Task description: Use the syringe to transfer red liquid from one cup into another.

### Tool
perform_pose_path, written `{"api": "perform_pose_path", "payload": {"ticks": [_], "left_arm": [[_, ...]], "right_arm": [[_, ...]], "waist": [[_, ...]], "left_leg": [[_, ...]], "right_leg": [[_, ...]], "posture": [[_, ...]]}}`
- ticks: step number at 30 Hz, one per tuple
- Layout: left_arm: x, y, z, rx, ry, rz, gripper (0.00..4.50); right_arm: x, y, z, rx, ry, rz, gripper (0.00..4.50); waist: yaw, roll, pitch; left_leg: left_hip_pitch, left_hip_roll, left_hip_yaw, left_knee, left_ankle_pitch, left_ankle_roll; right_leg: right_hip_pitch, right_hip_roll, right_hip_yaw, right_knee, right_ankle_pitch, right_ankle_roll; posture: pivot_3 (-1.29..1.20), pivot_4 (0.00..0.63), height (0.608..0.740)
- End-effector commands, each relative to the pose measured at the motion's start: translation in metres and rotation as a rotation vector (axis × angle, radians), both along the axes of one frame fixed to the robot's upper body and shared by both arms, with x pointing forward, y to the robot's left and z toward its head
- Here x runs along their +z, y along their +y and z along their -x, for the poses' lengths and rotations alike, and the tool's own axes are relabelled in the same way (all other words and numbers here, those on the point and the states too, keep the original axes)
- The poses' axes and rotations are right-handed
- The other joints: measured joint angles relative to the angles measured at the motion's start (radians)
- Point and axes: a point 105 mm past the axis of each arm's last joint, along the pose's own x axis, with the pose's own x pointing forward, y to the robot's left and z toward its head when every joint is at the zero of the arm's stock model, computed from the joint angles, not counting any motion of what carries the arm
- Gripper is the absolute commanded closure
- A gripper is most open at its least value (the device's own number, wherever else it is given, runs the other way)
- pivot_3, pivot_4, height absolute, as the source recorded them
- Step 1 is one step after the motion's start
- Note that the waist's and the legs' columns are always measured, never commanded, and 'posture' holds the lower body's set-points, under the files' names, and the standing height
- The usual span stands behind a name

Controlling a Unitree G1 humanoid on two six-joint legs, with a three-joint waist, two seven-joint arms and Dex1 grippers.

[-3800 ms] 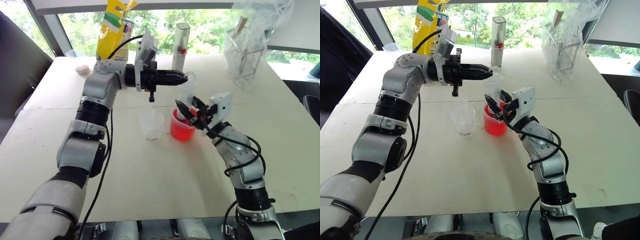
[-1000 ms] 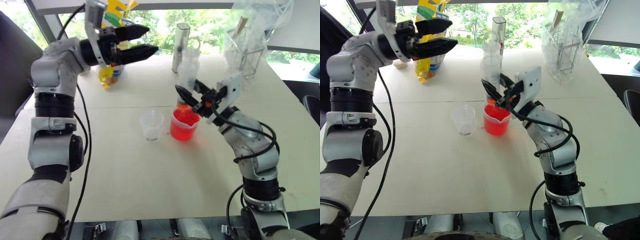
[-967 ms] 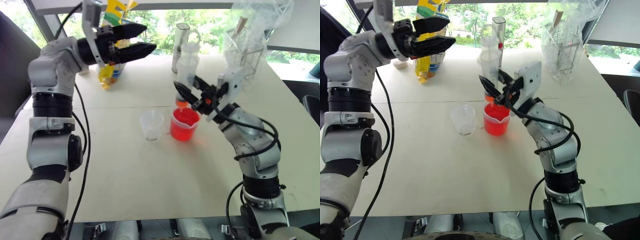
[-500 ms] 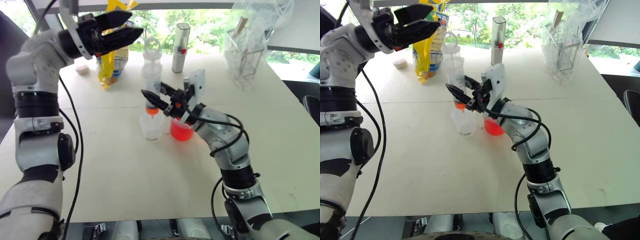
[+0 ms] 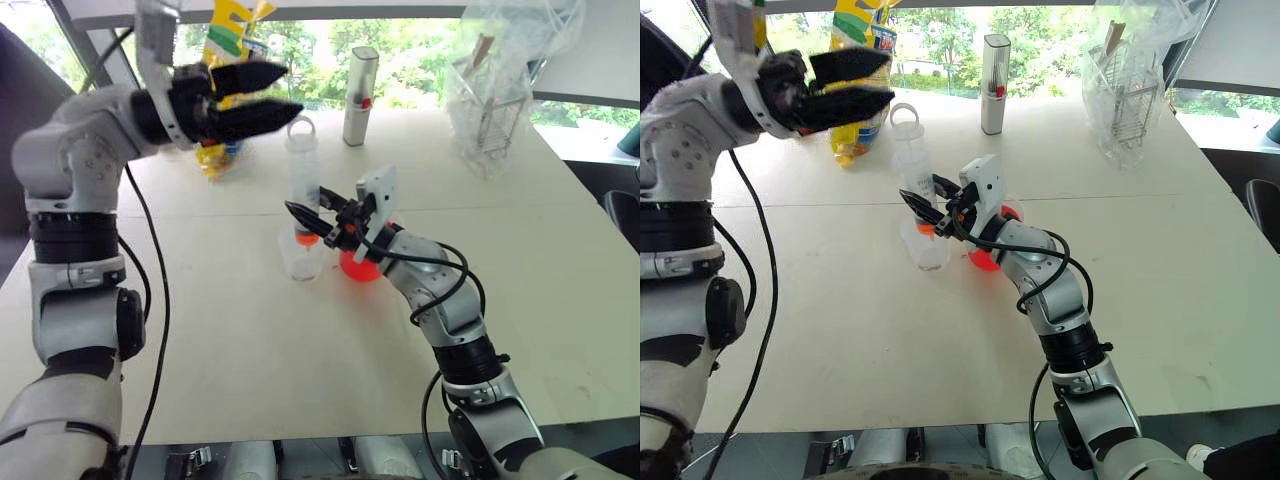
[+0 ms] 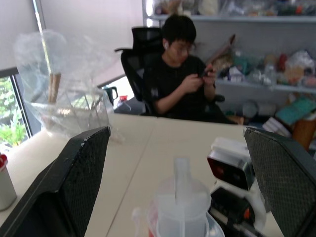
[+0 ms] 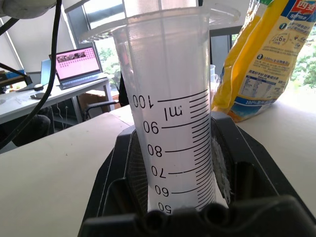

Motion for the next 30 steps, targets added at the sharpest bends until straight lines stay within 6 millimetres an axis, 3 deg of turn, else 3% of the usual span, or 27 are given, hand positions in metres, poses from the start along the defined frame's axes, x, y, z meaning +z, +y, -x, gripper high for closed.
{"api": "perform_pose_path", "payload": {"ticks": [1, 5, 8, 15, 30], "left_arm": [[0.004, -0.001, 0.002, 0.018, -0.057, -0.020, 0.06], [0.002, -0.001, -0.001, 0.019, -0.054, -0.011, 0.06], [0.003, -0.002, -0.003, 0.023, -0.054, 0.002, 0.85], [-0.003, -0.005, -0.001, -0.002, -0.038, -0.011, 4.37], [-0.036, -0.009, 0.004, -0.021, 0.015, -0.117, 4.45]], "right_arm": [[0.012, 0.002, 0.005, 0.012, -0.053, -0.027, 3.09], [0.011, 0.002, 0.005, 0.012, -0.053, -0.024, 3.09], [0.011, 0.002, 0.005, 0.013, -0.054, -0.020, 3.09], [0.011, 0.002, 0.005, 0.009, -0.056, -0.017, 3.09], [0.039, 0.003, 0.008, 0.015, -0.111, -0.056, 3.09]], "waist": [[0.001, 0.000, 0.000], [0.001, 0.000, 0.000], [0.001, 0.000, 0.000], [0.000, 0.000, 0.000], [0.001, 0.000, 0.000]], "left_leg": [[0.000, 0.000, 0.000, 0.000, 0.000, 0.000], [0.000, 0.000, 0.000, 0.000, 0.000, 0.000], [0.000, 0.000, 0.000, 0.000, 0.000, 0.000], [0.000, -0.001, 0.000, 0.000, 0.000, 0.000], [0.000, 0.000, 0.000, 0.000, 0.000, 0.000]], "right_leg": [[0.000, 0.000, 0.000, 0.000, 0.000, 0.000], [0.000, 0.000, 0.000, 0.000, 0.000, 0.000], [0.000, 0.000, 0.000, 0.000, 0.000, 0.000], [0.000, 0.001, 0.000, 0.000, 0.000, 0.000], [0.000, 0.000, 0.000, 0.000, 0.000, 0.000]], "posture": [[0.00, 0.150, 0.739], [0.00, 0.150, 0.739], [0.00, 0.150, 0.739], [0.00, 0.150, 0.739], [0.00, 0.150, 0.739]]}}
